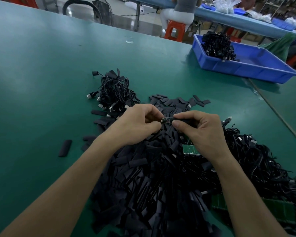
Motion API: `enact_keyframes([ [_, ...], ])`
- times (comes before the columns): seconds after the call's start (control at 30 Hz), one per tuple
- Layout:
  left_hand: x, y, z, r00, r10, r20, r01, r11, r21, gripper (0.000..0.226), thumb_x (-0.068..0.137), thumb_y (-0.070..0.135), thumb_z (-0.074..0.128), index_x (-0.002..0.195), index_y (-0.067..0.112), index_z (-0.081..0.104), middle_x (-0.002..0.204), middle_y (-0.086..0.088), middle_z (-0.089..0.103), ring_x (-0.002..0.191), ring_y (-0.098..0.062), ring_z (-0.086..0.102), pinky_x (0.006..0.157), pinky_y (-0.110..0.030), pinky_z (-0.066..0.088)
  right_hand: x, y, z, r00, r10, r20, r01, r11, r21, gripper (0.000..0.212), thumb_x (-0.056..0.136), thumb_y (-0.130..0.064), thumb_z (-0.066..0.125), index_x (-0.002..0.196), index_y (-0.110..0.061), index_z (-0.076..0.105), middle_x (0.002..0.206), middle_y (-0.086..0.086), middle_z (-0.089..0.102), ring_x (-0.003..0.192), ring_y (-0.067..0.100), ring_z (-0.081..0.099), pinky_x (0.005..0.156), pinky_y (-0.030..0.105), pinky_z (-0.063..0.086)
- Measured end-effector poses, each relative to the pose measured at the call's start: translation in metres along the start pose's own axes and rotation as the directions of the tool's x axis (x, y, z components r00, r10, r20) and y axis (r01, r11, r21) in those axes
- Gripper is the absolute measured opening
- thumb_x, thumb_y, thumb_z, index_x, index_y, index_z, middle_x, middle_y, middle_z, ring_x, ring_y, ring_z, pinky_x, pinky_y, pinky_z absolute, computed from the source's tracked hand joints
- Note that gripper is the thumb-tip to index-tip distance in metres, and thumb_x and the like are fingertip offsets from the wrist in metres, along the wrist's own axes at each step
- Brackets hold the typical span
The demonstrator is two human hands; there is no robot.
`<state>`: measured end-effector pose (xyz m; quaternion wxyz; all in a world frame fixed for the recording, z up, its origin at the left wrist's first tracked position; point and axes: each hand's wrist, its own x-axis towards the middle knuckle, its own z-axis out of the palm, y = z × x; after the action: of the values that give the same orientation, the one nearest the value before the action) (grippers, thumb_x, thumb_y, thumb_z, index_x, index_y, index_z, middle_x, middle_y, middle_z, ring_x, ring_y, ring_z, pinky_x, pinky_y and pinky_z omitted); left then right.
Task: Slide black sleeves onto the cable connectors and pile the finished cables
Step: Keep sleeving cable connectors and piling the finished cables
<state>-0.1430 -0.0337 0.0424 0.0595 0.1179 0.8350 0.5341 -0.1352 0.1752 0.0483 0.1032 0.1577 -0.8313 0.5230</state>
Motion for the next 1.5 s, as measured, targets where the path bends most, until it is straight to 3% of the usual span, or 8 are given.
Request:
enact_keyframes([
  [0.1,-0.0013,0.0024,0.0037,0.997,0.081,-0.019,-0.076,0.979,0.191,0.015,0.095,0.032,0.063,0.088,0.022,0.071,0.087,0.0,0.071,0.08,-0.019,0.065,0.076,-0.04,0.055,-0.0008,0.0032,0.001,0.999,-0.026,-0.034,0.026,1.0,0.017,0.017,0.078,-0.028,0.081,0.092,-0.036,0.076,0.082,-0.012,0.076,0.076,0.011,0.074,0.074,0.031,0.061],
  [0.23,-0.0015,0.0025,-0.0005,0.996,0.084,0.027,-0.086,0.993,0.078,0.027,0.1,0.034,0.057,0.084,0.021,0.074,0.047,0.011,0.045,0.04,-0.008,0.033,0.041,-0.02,0.027,-0.001,0.0045,0.001,0.999,-0.029,-0.035,0.031,0.998,0.058,0.019,0.078,-0.027,0.082,0.093,-0.035,0.076,0.083,-0.012,0.077,0.076,0.009,0.073,0.072,0.023,0.057],
  [0.47,-0.0002,0.0049,0.0009,0.989,0.065,0.133,-0.075,0.995,0.068,0.036,0.105,0.033,0.047,0.081,0.022,0.071,0.089,-0.035,0.063,0.072,-0.039,0.06,0.074,-0.055,0.05,-0.0009,0.0012,0.0048,0.998,-0.054,0.038,0.051,0.997,0.064,0.027,0.072,-0.034,0.079,0.098,-0.033,0.075,0.091,-0.014,0.077,0.083,0.006,0.073,0.078,0.02,0.057],
  [0.57,-0.0008,0.005,0.0012,0.99,0.066,0.128,-0.079,0.991,0.104,0.037,0.106,0.033,0.044,0.08,0.024,0.069,0.084,-0.029,0.064,0.073,-0.036,0.059,0.073,-0.05,0.052,-0.0005,0.0008,0.006,0.997,-0.071,0.03,0.069,0.996,0.056,0.025,0.074,-0.033,0.078,0.098,-0.031,0.075,0.088,-0.016,0.077,0.078,0.002,0.071,0.073,0.015,0.054],
  [0.7,-0.0018,0.0046,0.0015,0.99,0.045,0.131,-0.061,0.99,0.123,0.026,0.103,0.032,0.051,0.085,0.023,0.069,0.052,0.01,0.045,0.044,-0.006,0.036,0.047,-0.023,0.032,-0.0024,0.0036,0.0054,0.998,-0.069,-0.005,0.069,0.996,0.048,0.017,0.078,-0.033,0.075,0.095,-0.031,0.074,0.078,-0.017,0.074,0.07,0.002,0.069,0.067,0.015,0.052],
  [0.93,-0.004,0.003,0.002,0.991,0.12,0.056,-0.13,0.962,0.24,0.023,0.096,0.037,0.06,0.079,0.022,0.061,0.057,0.009,0.05,0.05,-0.005,0.041,0.048,-0.018,0.034,-0.0043,0.0071,0.0069,0.998,-0.062,-0.031,0.065,0.994,0.084,0.011,0.083,-0.021,0.077,0.091,-0.028,0.075,0.071,-0.013,0.073,0.063,0.004,0.067,0.063,0.017,0.052],
  [1.27,-0.0076,0.0101,0.0023,0.981,0.172,0.094,-0.194,0.909,0.368,0.027,0.104,0.031,0.05,0.086,0.014,0.06,0.062,0.005,0.048,0.054,-0.01,0.04,0.059,-0.036,0.036,-0.0018,0.003,0.001,0.999,-0.035,0.017,0.034,0.999,0.043,0.023,0.074,-0.036,0.077,0.097,-0.035,0.074,0.087,-0.009,0.077,0.078,0.012,0.073,0.076,0.032,0.061],
  [1.5,-0.0067,0.0101,0.0042,0.98,0.177,0.094,-0.2,0.905,0.377,0.027,0.103,0.03,0.051,0.085,0.014,0.063,0.064,0.005,0.052,0.054,-0.009,0.042,0.055,-0.033,0.031,-0.0026,0.0019,0.003,0.998,-0.067,-0.003,0.067,0.998,0.001,0.016,0.078,-0.035,0.075,0.094,-0.034,0.074,0.084,-0.014,0.076,0.073,0.007,0.071,0.07,0.023,0.057],
])
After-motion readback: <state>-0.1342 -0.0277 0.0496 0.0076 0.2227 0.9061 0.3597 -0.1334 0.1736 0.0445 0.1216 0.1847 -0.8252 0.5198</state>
